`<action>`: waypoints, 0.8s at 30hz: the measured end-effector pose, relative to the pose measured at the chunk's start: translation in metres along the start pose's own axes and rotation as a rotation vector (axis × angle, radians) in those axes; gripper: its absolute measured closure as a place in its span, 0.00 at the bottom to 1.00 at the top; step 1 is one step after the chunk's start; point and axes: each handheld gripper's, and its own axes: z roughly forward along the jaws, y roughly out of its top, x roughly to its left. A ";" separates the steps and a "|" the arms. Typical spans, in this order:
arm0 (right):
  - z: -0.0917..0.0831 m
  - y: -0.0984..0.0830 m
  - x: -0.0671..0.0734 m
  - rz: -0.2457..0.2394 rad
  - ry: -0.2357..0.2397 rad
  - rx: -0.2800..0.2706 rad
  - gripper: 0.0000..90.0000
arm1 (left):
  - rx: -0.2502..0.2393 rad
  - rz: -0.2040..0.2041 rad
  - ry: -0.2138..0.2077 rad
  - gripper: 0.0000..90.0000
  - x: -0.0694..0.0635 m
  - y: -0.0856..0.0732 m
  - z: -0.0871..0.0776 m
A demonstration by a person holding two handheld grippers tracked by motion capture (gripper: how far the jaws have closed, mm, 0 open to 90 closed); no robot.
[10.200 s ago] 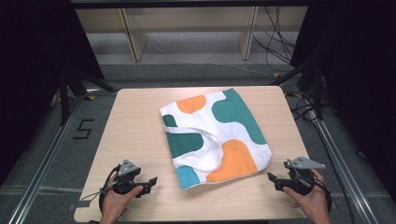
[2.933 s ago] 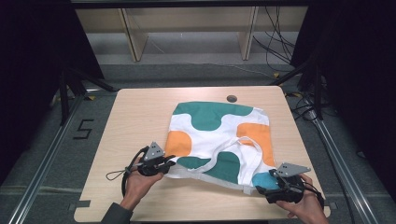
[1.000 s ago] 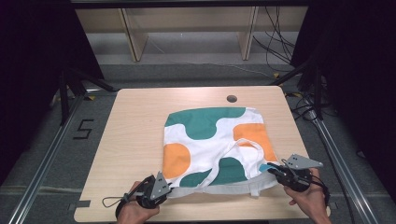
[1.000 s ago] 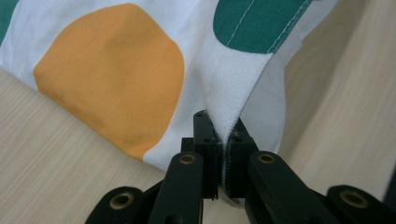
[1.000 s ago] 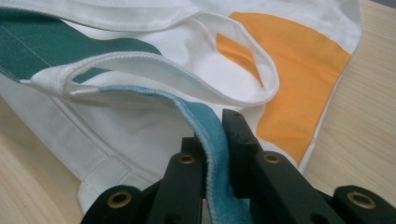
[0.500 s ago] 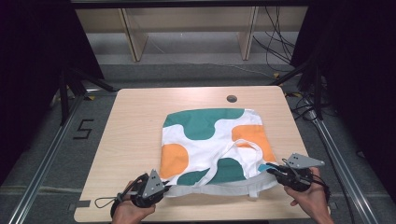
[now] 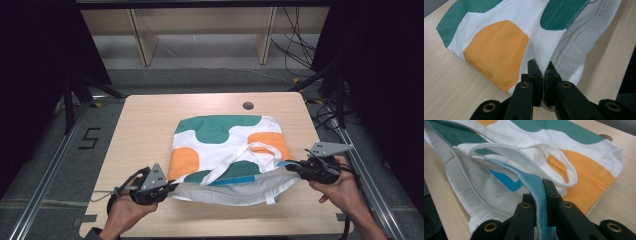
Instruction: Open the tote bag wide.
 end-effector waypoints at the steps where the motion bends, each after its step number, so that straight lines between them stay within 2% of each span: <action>1: -0.002 0.006 -0.001 -0.008 0.002 0.014 0.97 | 0.011 0.003 -0.006 0.96 0.005 0.006 -0.004; 2: -0.004 0.013 -0.003 -0.020 0.017 0.025 0.97 | 0.018 0.003 -0.017 0.96 0.007 0.009 -0.006; 3: -0.005 0.017 -0.003 -0.002 0.019 0.034 0.97 | 0.017 -0.002 -0.024 0.96 0.011 0.013 -0.010; 4: -0.010 0.029 -0.008 -0.016 0.042 0.053 0.97 | 0.020 -0.019 -0.050 0.96 0.015 0.018 -0.013; 5: -0.010 0.029 -0.008 -0.016 0.042 0.053 0.97 | 0.027 -0.031 -0.064 0.96 0.017 0.020 -0.014; 6: -0.016 0.038 -0.011 -0.021 0.059 0.071 0.97 | 0.042 -0.033 -0.081 0.96 0.021 0.025 -0.017; 7: -0.016 0.038 -0.011 -0.021 0.059 0.071 0.97 | 0.051 -0.033 -0.090 0.96 0.024 0.029 -0.019; 8: -0.021 0.048 -0.011 -0.019 0.064 0.087 0.97 | 0.065 -0.033 -0.112 0.96 0.031 0.038 -0.025; 9: -0.021 0.048 -0.011 -0.019 0.064 0.087 0.97 | 0.065 -0.033 -0.112 0.96 0.031 0.038 -0.025; 10: -0.023 0.053 -0.013 -0.041 0.073 0.093 0.97 | 0.075 -0.018 -0.116 0.96 0.035 0.044 -0.029; 11: -0.026 0.058 -0.013 -0.045 0.077 0.105 0.97 | 0.077 -0.019 -0.112 0.96 0.037 0.050 -0.033; 12: -0.028 0.064 -0.015 -0.058 0.056 0.107 0.97 | 0.089 -0.004 -0.111 0.96 0.039 0.056 -0.038; 13: -0.033 0.071 -0.016 -0.070 0.062 0.143 0.97 | 0.092 0.001 -0.108 0.96 0.040 0.060 -0.041; 14: -0.039 0.083 -0.013 -0.067 0.063 0.147 0.97 | 0.096 0.019 -0.097 0.96 0.042 0.068 -0.047; 15: -0.040 0.087 -0.015 -0.079 0.042 0.133 0.97 | 0.093 0.026 -0.089 0.96 0.046 0.079 -0.055; 16: -0.040 0.087 -0.015 -0.079 0.042 0.133 0.97 | 0.093 0.026 -0.089 0.96 0.046 0.079 -0.055; 17: -0.043 0.093 -0.017 -0.089 0.030 0.137 0.97 | 0.093 0.018 -0.084 0.96 0.050 0.085 -0.059; 18: -0.047 0.102 -0.012 -0.027 0.055 0.127 0.98 | 0.096 0.013 -0.087 0.96 0.053 0.090 -0.063; 20: -0.054 0.114 -0.015 -0.049 0.041 0.125 0.98 | 0.107 0.019 -0.097 0.96 0.058 0.102 -0.069; 21: -0.059 0.123 -0.014 -0.052 0.037 0.130 0.98 | 0.099 -0.002 -0.084 0.96 0.060 0.107 -0.072; 24: -0.069 0.143 -0.016 -0.063 0.007 0.129 0.98 | 0.108 0.008 -0.071 0.97 0.065 0.125 -0.083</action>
